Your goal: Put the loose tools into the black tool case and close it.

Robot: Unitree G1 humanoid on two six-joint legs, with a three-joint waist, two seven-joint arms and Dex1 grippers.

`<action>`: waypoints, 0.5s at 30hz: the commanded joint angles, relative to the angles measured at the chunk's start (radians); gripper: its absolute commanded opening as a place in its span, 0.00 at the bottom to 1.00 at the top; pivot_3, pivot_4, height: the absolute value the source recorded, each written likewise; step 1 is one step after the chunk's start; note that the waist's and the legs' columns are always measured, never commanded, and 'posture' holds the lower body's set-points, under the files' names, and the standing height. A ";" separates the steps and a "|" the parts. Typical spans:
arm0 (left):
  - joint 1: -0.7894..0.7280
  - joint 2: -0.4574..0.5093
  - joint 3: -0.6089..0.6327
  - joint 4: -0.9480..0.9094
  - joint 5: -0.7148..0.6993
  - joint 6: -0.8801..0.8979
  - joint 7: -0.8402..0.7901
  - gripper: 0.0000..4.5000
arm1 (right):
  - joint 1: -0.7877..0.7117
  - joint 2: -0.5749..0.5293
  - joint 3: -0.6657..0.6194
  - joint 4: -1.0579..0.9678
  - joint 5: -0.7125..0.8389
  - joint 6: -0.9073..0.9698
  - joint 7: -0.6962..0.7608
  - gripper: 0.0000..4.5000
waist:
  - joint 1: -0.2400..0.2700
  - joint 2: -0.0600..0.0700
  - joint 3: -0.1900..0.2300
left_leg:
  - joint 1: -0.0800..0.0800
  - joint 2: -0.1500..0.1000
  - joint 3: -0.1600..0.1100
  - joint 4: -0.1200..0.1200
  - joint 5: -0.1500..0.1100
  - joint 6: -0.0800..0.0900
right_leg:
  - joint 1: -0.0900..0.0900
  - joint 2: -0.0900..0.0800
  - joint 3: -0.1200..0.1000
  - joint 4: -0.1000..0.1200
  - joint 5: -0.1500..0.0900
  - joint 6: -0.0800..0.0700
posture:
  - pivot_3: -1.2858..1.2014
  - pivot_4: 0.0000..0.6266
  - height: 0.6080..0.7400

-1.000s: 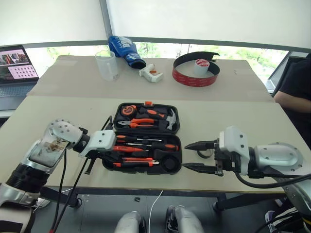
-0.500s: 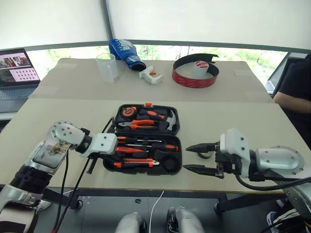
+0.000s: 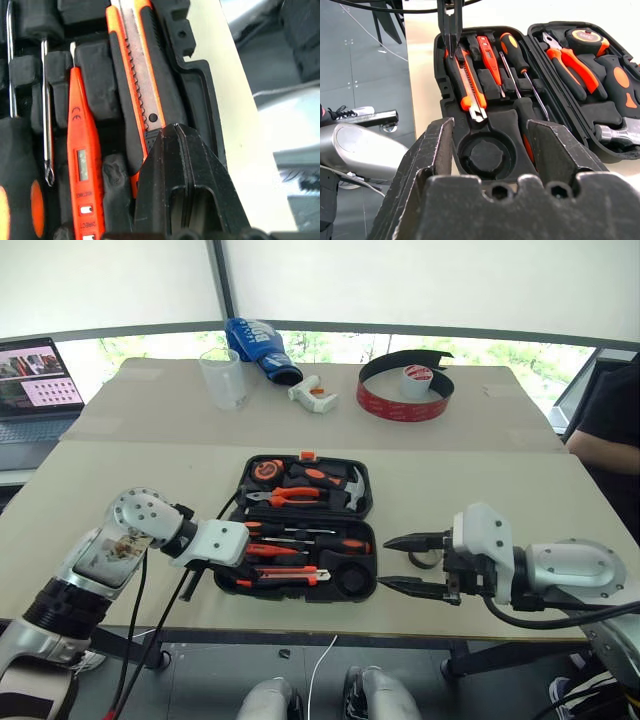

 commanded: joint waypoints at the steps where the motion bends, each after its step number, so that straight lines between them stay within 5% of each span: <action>1: 0.015 -0.015 -0.042 0.034 0.046 -0.004 0.007 0.00 | 0.005 -0.006 -0.030 -0.030 0.005 -0.008 -0.010 0.73 | 0.001 0.000 0.000 | 0.000 0.000 0.000 0.000 0.000 0.000 | 0.000 0.000 0.000 0.000 0.000 0.000 | 0.52 0.24 0.90; 10: -0.030 -0.024 0.100 -0.028 -0.188 0.273 -0.010 0.00 | 0.083 -0.029 -0.094 -0.030 -0.006 0.001 -0.029 0.73 | 0.002 -0.001 0.000 | -0.003 0.000 -0.001 0.000 0.000 0.001 | -0.002 0.000 -0.001 0.001 0.000 0.001 | 0.52 0.24 0.90; 15: -0.109 -0.020 0.259 -0.071 -0.415 0.530 0.020 0.33 | 0.213 -0.065 -0.234 0.005 -0.010 0.032 -0.028 0.73 | 0.002 -0.004 0.002 | -0.010 0.000 -0.002 0.003 0.000 0.001 | -0.006 0.000 -0.002 0.001 0.001 0.001 | 0.52 0.24 0.90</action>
